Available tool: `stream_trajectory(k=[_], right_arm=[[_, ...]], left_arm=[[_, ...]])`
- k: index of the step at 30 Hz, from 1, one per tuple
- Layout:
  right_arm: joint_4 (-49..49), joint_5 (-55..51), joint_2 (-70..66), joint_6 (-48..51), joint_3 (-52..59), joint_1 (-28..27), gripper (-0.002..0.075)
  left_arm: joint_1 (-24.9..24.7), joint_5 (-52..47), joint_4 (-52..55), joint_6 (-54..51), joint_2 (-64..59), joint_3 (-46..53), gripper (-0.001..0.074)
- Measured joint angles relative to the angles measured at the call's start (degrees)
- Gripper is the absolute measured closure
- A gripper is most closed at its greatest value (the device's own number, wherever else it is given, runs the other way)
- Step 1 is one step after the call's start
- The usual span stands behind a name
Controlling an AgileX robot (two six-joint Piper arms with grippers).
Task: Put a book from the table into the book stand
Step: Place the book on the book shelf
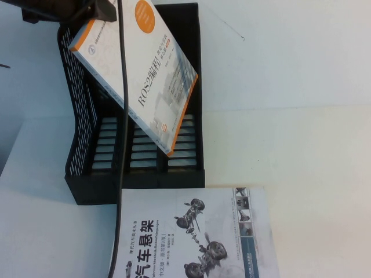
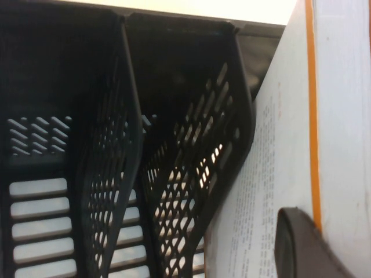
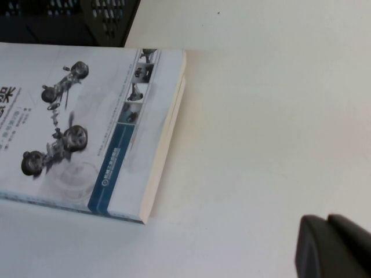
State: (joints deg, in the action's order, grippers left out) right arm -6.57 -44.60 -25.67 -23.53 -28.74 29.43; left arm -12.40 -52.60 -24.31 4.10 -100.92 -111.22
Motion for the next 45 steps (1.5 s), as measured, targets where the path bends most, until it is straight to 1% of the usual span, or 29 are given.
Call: stream_trajectory(k=[12, 15, 22, 26, 33, 34, 36, 38, 40, 42, 43, 44, 45], right_arm=[[-0.13, 0.11, 0.0, 0.0, 0.0, 0.0, 0.0727], [-0.49, 0.11, 0.0, 0.0, 0.0, 0.0, 0.0727], [-0.6, 1.27, 0.0, 0.0, 0.0, 0.0, 0.0727], [-0.68, 1.44, 0.0, -0.48, 0.0, 0.0, 0.0727], [-0.56, 1.44, 0.0, -1.06, 0.0, 0.0, 0.0727], [-0.56, 1.44, 0.0, -1.15, 0.0, 0.0, 0.0727], [-0.56, 1.44, 0.0, -1.19, 0.0, 0.0, 0.0727], [-0.48, 1.44, 0.0, -1.28, 0.0, 0.0, 0.0727], [-0.59, 1.44, 0.0, -1.16, 0.0, 0.0, 0.0727], [-1.45, 1.44, 0.0, -0.47, 0.0, 0.0, 0.0727], [-2.21, 1.44, 0.0, -0.37, 0.0, 0.0, 0.0727], [-3.14, 1.44, 0.0, -0.37, 0.0, 0.0, 0.0727], [-3.81, 1.44, 0.0, -0.34, 0.0, 0.0, 0.0727]], left_arm=[[0.0, -0.46, 0.23, 0.85, 0.12, 0.0, 0.0632], [-1.13, -0.16, 2.77, 2.31, 0.12, 0.0, 0.0632], [-7.06, 0.75, 14.03, 7.82, -1.56, 0.0, 0.0632], [-8.35, 0.97, 15.54, 9.36, -3.0, 0.0, 0.0632], [-8.45, 1.62, 15.76, 10.23, -4.16, 0.0, 0.0627], [-8.45, 1.89, 15.76, 10.23, -4.29, 0.0, 0.061], [-8.45, 3.09, 15.76, 10.38, -4.37, 0.0, 0.0543], [-8.45, 4.18, 16.01, 10.42, -4.17, -0.25, 0.0447], [-8.45, 4.79, 16.12, 10.31, -3.89, -0.36, 0.0381], [-8.35, 4.88, 17.13, 10.22, -3.49, -0.36, 0.0364], [-8.35, 4.77, 18.1, 10.18, -3.0, -0.36, 0.0369], [-8.35, 4.65, 19.45, 10.07, -2.52, -0.36, 0.0383], [-8.35, 4.35, 20.63, 10.07, -1.82, -0.36, 0.0414]])
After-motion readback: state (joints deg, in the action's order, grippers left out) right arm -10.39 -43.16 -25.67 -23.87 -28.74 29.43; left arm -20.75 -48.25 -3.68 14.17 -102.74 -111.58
